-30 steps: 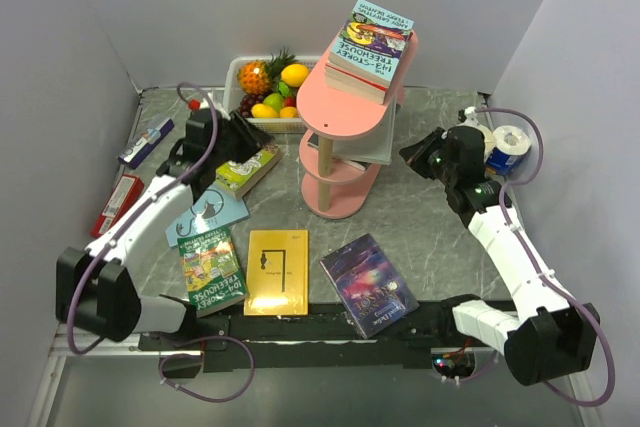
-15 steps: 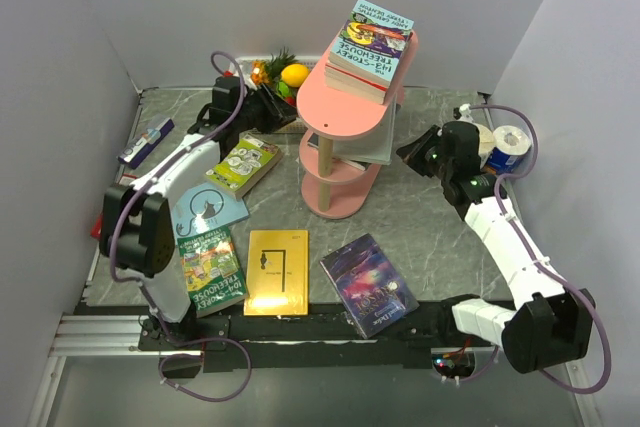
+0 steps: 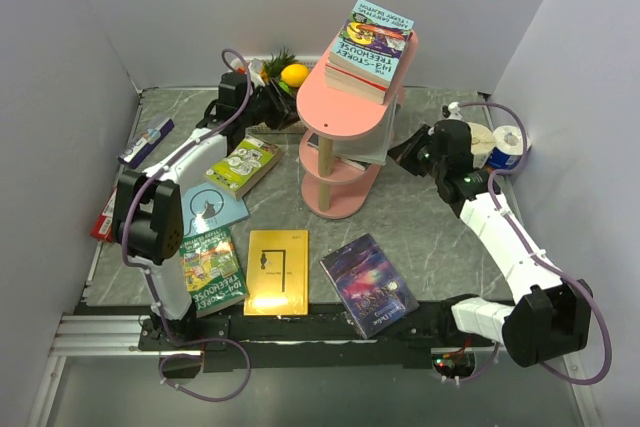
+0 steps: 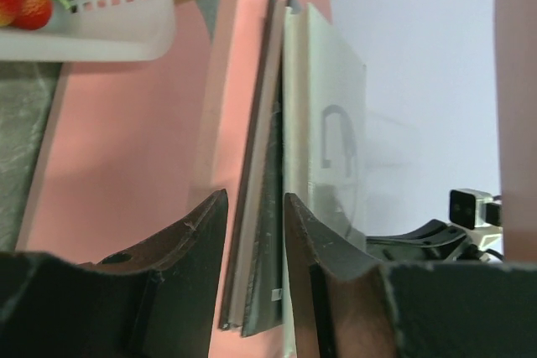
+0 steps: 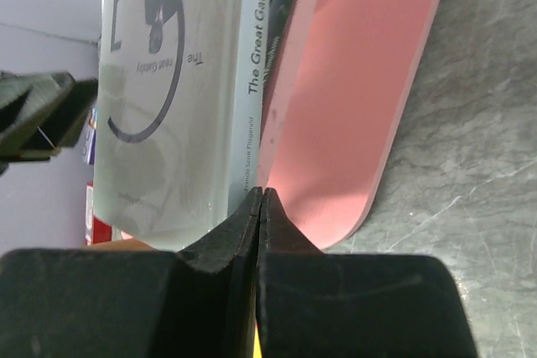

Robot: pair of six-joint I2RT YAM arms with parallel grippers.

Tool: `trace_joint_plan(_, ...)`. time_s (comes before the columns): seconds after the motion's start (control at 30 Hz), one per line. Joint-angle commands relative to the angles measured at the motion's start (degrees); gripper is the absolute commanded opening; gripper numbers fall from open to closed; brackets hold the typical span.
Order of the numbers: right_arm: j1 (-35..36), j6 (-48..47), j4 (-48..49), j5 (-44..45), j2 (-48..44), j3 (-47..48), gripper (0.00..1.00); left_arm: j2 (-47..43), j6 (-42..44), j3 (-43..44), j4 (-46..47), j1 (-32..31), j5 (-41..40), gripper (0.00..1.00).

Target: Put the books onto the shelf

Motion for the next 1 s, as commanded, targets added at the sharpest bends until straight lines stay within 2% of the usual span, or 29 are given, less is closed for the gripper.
trace_joint_plan(0.0,2.29,-1.17,2.77,-1.01,1.29,3.25,0.0,1.11,-0.98,4.51,3.53,0.16,2.56,0.39)
trace_joint_plan(0.33,4.58,-1.26,3.29,-0.57,2.78,4.04,0.0,4.8,-0.72,9.08,2.04,0.24,3.88,0.39)
trace_joint_plan(0.77,6.52,-4.16,1.37,-0.84,5.16,8.35,0.0,6.65,-2.3,10.31,3.35,1.38,4.67,0.4)
trace_joint_plan(0.97,4.94,-2.32,1.35,6.1,-1.33,5.02,0.0,6.56,-2.48,10.93,3.53,2.09,4.85,0.4)
